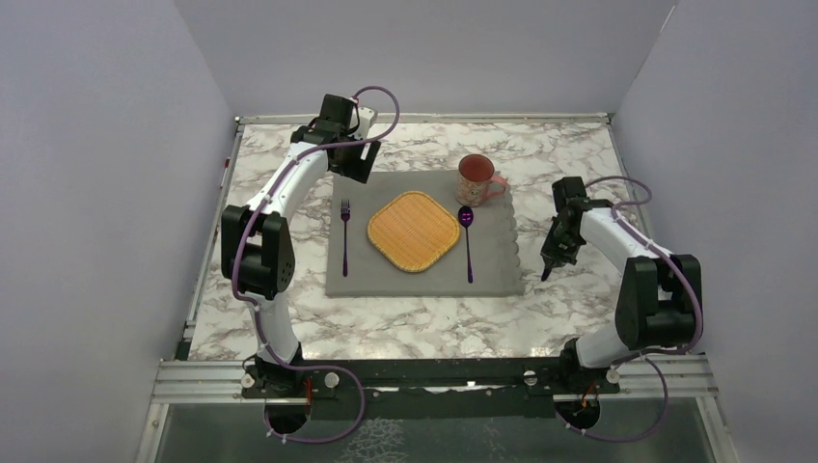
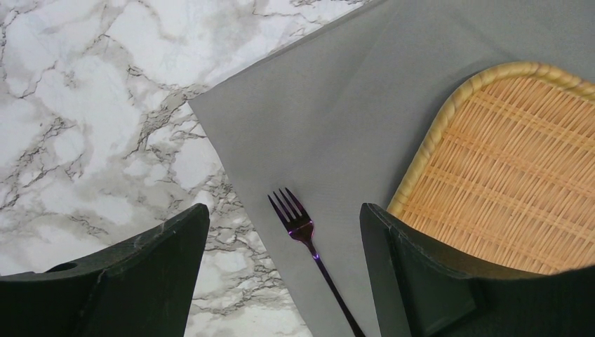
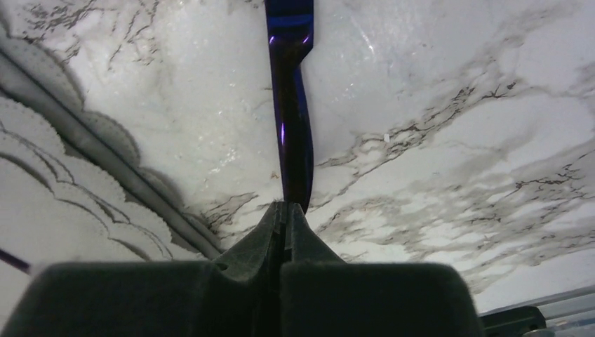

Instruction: Set the dinner table for one person

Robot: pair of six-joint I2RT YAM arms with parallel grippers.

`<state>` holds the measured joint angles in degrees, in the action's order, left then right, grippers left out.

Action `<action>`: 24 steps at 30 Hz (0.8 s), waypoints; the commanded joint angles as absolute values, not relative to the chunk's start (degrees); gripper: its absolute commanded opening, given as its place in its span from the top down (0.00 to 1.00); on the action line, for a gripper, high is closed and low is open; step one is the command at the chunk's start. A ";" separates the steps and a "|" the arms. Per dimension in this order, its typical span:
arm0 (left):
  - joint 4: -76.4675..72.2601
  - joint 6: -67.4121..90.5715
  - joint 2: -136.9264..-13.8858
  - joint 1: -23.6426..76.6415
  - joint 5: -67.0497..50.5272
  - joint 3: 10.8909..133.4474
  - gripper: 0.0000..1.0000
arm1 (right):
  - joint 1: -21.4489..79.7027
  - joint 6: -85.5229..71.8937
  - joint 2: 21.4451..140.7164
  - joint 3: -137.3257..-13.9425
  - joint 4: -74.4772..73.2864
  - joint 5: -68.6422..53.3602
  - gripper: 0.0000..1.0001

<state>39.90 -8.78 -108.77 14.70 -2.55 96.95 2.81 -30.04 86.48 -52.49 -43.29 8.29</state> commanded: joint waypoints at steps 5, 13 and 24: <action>39.31 -8.09 -109.32 14.50 -4.79 99.18 0.18 | 5.49 -30.82 85.45 -56.76 -49.01 9.04 0.94; 39.70 -8.09 -110.10 14.50 -4.92 100.38 0.18 | 5.45 -31.64 87.96 -57.50 -48.63 13.42 0.54; 39.75 -8.61 -109.39 14.50 -4.92 100.29 0.19 | 1.98 -29.05 93.03 -59.32 -42.99 13.20 0.48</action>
<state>39.94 -8.60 -109.67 14.70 -3.53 98.96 4.25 -30.63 90.74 -56.49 -45.89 11.33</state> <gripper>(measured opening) 0.814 0.520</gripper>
